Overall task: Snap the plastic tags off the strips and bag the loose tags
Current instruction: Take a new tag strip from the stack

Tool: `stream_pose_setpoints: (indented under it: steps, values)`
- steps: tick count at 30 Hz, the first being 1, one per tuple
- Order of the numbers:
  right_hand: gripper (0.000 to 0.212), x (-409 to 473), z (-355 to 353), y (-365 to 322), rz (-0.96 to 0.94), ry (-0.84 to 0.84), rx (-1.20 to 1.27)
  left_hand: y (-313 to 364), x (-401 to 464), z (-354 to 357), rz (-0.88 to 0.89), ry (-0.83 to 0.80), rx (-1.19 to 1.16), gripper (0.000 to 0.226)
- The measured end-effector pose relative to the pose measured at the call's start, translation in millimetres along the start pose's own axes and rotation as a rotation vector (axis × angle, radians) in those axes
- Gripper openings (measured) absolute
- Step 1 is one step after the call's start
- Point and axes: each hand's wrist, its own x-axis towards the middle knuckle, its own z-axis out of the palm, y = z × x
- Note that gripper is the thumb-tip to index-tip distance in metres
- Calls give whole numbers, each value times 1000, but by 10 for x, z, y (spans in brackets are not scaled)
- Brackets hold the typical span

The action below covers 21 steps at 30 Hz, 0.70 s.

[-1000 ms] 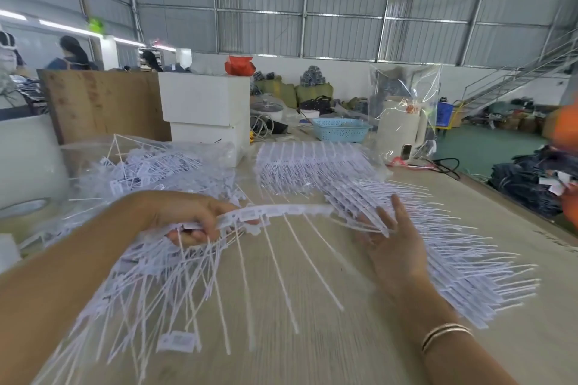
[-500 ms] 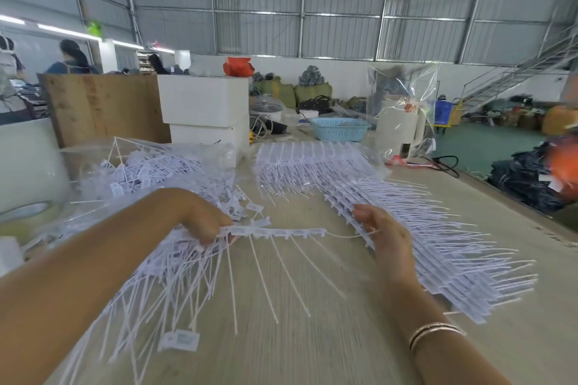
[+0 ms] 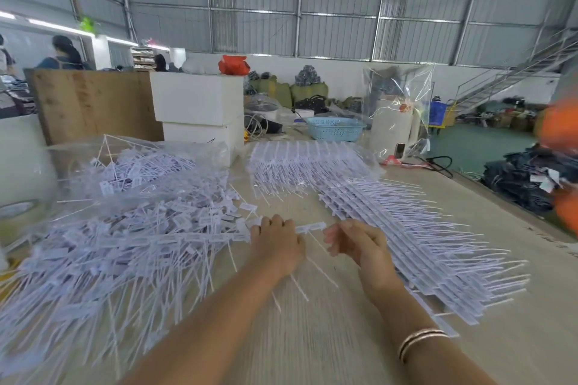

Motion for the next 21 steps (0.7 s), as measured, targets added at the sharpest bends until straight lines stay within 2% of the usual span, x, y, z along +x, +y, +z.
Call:
stream_pose_setpoints:
  steps: [3, 5, 8, 11, 14, 16, 21]
  values:
    - [41, 105, -62, 98, 117, 230, -44, -36, -49, 104, -30, 56, -21, 42]
    - [31, 138, -79, 152, 181, 290, -164, -63, -86, 124, -23, 120, -76, 39]
    - [15, 153, -71, 186, 284, 226, -216, -64, -137, 51, 36, 210, -222, 26]
    - [31, 138, -25, 206, 364, 157, -247, -44, -240, -54, 110, 272, -336, 17]
    - [24, 101, 22, 176, 351, 20, -279, -54, -341, -138, 181, 275, -394, 14]
    - [22, 69, 52, 163, 293, -60, -332, -68, -415, -165, 174, 256, -451, 15]
    - [24, 26, 139, 158, 235, -185, -189, -28, -510, -140, 95, 232, -575, 36]
